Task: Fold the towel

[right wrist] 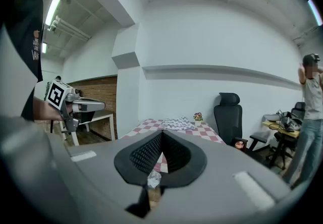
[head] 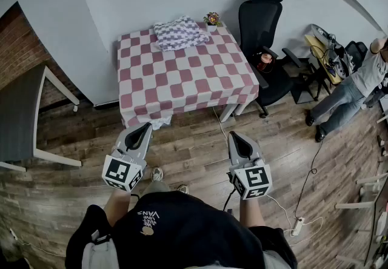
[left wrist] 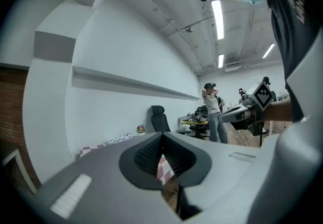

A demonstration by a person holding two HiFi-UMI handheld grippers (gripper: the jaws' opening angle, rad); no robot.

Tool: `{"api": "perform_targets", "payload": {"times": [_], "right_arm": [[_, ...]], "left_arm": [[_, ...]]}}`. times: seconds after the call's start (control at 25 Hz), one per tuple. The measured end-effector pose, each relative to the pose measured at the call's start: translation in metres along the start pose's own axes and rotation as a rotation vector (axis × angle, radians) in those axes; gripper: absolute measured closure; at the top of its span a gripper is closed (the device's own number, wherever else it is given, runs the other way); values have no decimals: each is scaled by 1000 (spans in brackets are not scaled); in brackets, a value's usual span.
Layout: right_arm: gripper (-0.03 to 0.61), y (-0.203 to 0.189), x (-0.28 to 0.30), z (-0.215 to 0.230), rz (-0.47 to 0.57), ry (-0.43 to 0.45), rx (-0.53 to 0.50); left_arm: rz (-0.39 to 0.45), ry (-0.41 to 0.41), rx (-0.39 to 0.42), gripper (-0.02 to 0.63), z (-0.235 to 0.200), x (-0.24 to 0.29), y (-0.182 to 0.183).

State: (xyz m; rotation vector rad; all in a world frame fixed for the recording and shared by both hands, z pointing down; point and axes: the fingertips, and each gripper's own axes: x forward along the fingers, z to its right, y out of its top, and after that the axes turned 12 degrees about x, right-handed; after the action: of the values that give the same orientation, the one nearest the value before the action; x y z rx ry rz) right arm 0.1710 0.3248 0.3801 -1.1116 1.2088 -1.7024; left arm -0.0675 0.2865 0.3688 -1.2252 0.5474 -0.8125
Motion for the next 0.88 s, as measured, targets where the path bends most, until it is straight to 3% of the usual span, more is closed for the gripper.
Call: {"api": "perform_targets", "payload": {"times": [0.32, 0.44, 0.56, 0.64, 0.68, 0.76, 0.88], "right_arm": [[574, -4, 0, -2, 44, 8, 18], [574, -1, 8, 2, 94, 34, 85], [574, -1, 30, 5, 81, 44, 110], [475, -3, 47, 6, 60, 45, 121], [447, -6, 57, 6, 49, 42, 124], [429, -12, 75, 9, 26, 33, 131], [402, -19, 104, 18, 0, 4, 149]], "left_arm": [[5, 34, -2, 612, 0, -7, -15], [15, -11, 4, 612, 3, 1, -23], [6, -46, 1, 603, 1, 17, -29], [-6, -57, -9, 584, -2, 29, -36], [-18, -63, -16, 540, -3, 35, -41], [-44, -77, -33, 472, -8, 48, -55], [-67, -94, -61, 453, -20, 69, -73]]}}
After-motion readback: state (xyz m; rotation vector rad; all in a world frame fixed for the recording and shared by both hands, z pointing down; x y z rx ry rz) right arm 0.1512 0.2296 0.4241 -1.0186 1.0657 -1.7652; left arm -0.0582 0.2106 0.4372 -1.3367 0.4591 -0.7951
